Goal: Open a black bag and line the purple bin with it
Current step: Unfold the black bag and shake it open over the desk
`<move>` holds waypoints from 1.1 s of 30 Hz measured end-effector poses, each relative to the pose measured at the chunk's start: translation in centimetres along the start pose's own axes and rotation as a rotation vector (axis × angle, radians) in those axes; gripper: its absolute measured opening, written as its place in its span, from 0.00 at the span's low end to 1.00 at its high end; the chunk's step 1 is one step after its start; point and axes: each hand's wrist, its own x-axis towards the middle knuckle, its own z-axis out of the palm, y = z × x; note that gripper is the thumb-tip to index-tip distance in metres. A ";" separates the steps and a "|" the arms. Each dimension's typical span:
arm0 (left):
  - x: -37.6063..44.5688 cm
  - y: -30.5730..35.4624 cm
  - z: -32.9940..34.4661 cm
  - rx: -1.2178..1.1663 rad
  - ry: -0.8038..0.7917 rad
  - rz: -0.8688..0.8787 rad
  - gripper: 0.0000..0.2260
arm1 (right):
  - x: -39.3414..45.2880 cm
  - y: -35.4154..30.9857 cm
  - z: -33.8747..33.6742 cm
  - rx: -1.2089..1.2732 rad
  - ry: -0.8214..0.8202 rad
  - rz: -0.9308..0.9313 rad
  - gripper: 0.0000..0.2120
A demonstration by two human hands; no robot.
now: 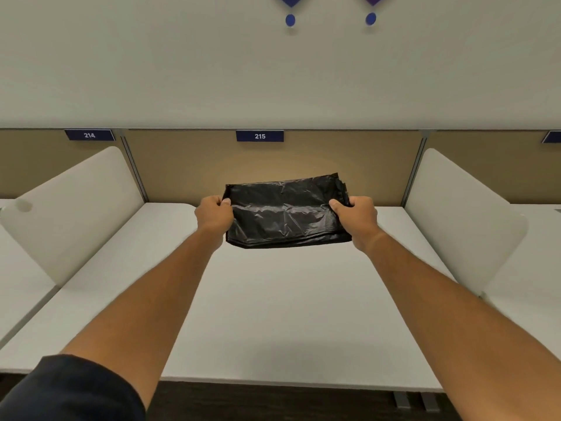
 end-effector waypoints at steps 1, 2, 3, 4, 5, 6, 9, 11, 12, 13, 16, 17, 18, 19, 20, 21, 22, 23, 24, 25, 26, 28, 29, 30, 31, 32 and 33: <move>-0.3 0.1 0.1 0.030 0.028 0.000 0.08 | -0.2 -0.3 0.0 0.012 -0.001 -0.003 0.13; -0.5 0.2 0.3 0.075 0.066 0.018 0.09 | -0.4 -0.5 0.1 0.022 -0.004 -0.007 0.12; -1.1 0.6 0.5 0.121 0.094 0.045 0.13 | -0.5 -0.7 0.3 0.038 -0.016 -0.008 0.12; -1.6 0.9 0.9 0.143 0.110 0.088 0.16 | -0.7 -0.8 0.6 0.064 -0.038 -0.009 0.12; -2.4 1.4 1.6 0.140 0.102 0.131 0.18 | -0.9 -0.9 1.0 0.095 -0.067 -0.005 0.13; -3.2 1.9 2.3 0.104 0.064 0.164 0.17 | -1.1 -1.0 1.5 0.127 -0.100 -0.004 0.13; -5.3 3.4 4.7 -0.101 -0.155 0.161 0.07 | -2.3 -1.3 3.0 0.189 -0.218 -0.011 0.10; -6.1 3.8 5.6 -0.160 -0.252 0.143 0.03 | -2.9 -1.5 3.3 0.206 -0.304 -0.001 0.11; -6.2 3.7 5.9 -0.182 -0.246 0.131 0.03 | -3.0 -1.4 3.3 0.205 -0.322 0.009 0.13; -6.4 3.6 5.9 -0.209 -0.209 0.118 0.04 | -3.0 -1.3 3.3 0.193 -0.314 0.024 0.13; -7.0 2.7 5.7 -0.285 -0.085 0.107 0.07 | -2.6 -0.7 2.8 0.116 -0.187 0.034 0.12; -7.3 2.4 5.5 -0.293 -0.081 0.112 0.09 | -2.5 -0.4 2.6 0.081 -0.156 0.031 0.12; -7.7 2.1 5.5 -0.290 -0.101 0.119 0.09 | -2.5 -0.3 2.5 0.054 -0.152 0.026 0.13; -7.9 1.8 5.5 -0.284 -0.140 0.117 0.10 | -2.6 -0.2 2.3 0.040 -0.183 0.017 0.14; -8.1 1.7 5.7 -0.282 -0.190 0.104 0.10 | -2.7 -0.2 2.2 0.036 -0.242 0.004 0.15; -8.3 1.7 5.9 -0.282 -0.234 0.085 0.10 | -2.8 -0.1 2.2 0.032 -0.320 -0.007 0.19; -8.3 1.7 6.0 -0.278 -0.262 0.065 0.09 | -2.9 -0.2 2.1 0.028 -0.406 -0.021 0.22; -8.1 1.6 6.1 -0.272 -0.274 0.048 0.09 | -3.1 -0.3 2.1 0.024 -0.483 -0.044 0.23; -8.0 1.7 6.1 -0.267 -0.281 0.033 0.09 | -3.2 -0.4 2.0 0.017 -0.541 -0.069 0.22; -7.9 1.7 6.1 -0.275 -0.287 0.020 0.09 | -3.3 -0.5 2.0 0.015 -0.577 -0.090 0.21; -7.8 1.7 5.9 -0.289 -0.297 0.008 0.09 | -3.4 -0.6 1.9 0.018 -0.601 -0.105 0.19; -7.6 1.8 5.6 -0.326 -0.326 -0.015 0.10 | -3.5 -1.0 1.7 0.025 -0.639 -0.101 0.18; -7.5 1.8 5.5 -0.338 -0.339 -0.024 0.10 | -3.5 -1.0 1.6 0.024 -0.652 -0.094 0.19; -7.5 1.8 5.5 -0.338 -0.347 -0.029 0.10 | -3.5 -1.1 1.7 0.018 -0.663 -0.091 0.19; -7.4 1.8 5.5 -0.334 -0.344 -0.029 0.09 | -3.5 -1.2 1.7 0.008 -0.670 -0.087 0.19; -7.4 1.9 5.5 -0.320 -0.330 -0.026 0.09 | -3.6 -1.2 1.8 0.001 -0.674 -0.088 0.19; -7.4 1.9 5.6 -0.305 -0.311 -0.019 0.08 | -3.7 -1.3 1.9 0.002 -0.671 -0.091 0.20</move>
